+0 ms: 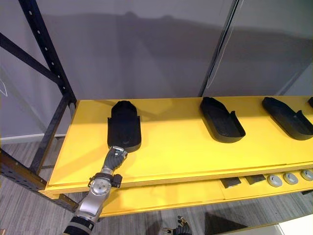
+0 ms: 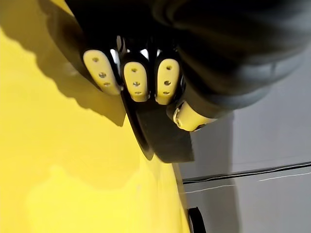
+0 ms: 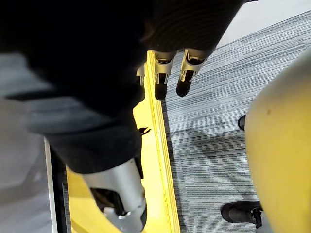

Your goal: Walk over and take plastic housings, then place them on the shelf

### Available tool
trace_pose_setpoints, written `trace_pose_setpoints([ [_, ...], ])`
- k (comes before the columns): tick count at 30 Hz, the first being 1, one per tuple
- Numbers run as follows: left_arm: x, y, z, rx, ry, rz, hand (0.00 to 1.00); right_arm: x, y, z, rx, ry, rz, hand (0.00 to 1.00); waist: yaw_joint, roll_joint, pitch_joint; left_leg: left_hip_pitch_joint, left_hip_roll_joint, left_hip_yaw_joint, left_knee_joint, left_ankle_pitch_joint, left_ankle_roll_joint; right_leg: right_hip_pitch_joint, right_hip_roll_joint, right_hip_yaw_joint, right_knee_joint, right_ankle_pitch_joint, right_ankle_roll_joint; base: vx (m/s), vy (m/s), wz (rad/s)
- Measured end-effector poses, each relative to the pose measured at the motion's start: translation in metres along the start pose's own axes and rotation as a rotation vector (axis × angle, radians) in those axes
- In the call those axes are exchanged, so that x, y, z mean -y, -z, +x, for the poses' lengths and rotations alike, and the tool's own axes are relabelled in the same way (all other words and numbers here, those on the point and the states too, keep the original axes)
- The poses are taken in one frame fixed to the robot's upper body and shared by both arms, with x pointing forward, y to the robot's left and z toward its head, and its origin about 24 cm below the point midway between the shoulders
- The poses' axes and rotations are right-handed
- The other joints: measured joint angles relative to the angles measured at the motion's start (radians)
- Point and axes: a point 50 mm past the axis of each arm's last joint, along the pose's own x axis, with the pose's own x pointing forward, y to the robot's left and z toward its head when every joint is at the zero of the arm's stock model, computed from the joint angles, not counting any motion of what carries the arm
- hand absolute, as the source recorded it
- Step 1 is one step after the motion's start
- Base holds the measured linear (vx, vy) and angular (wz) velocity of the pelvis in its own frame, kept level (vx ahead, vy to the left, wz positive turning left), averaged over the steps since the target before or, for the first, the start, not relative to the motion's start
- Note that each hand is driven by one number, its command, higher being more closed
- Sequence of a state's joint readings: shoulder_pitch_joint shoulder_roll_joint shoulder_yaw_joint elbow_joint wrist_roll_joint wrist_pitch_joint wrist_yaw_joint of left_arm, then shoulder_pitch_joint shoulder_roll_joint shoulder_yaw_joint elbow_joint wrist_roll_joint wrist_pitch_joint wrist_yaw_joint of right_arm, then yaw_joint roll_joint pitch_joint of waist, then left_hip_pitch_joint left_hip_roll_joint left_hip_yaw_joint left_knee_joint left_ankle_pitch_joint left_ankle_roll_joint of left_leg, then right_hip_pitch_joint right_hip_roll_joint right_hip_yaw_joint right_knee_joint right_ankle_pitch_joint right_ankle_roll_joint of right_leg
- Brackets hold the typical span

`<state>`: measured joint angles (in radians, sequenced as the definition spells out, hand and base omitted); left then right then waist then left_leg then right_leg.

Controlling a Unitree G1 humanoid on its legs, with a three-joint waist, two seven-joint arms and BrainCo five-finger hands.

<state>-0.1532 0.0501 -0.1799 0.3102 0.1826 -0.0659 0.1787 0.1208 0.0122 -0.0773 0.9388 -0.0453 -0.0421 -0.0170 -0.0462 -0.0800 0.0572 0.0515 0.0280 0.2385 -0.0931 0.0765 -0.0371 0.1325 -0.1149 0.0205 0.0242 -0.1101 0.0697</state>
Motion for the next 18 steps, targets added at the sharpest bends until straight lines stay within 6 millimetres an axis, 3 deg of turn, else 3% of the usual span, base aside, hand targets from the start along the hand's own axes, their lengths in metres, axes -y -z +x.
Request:
trace_pose_setpoints([
  [12, -0.004, -0.004, 0.004, 0.011, -0.026, 0.006, 1.0, 0.0, -0.002, 0.002, -0.001, -0.001, -0.005, 0.0, -0.023, 0.002, 0.002, 0.003, 0.009, 0.0, -0.001, -0.006, -0.008, 0.0, 0.007, 0.001, 0.003, 0.001, -0.001, -0.01, -0.006, 0.0],
  [18, -0.016, -0.043, -0.026, 0.203, -0.078, -0.073, 1.0, 0.003, -0.003, 0.002, 0.001, 0.01, -0.008, 0.0, -0.018, 0.007, 0.011, 0.001, 0.016, -0.014, -0.001, -0.007, -0.008, 0.0, 0.01, -0.003, 0.017, 0.001, -0.001, -0.02, -0.013, 0.05],
])
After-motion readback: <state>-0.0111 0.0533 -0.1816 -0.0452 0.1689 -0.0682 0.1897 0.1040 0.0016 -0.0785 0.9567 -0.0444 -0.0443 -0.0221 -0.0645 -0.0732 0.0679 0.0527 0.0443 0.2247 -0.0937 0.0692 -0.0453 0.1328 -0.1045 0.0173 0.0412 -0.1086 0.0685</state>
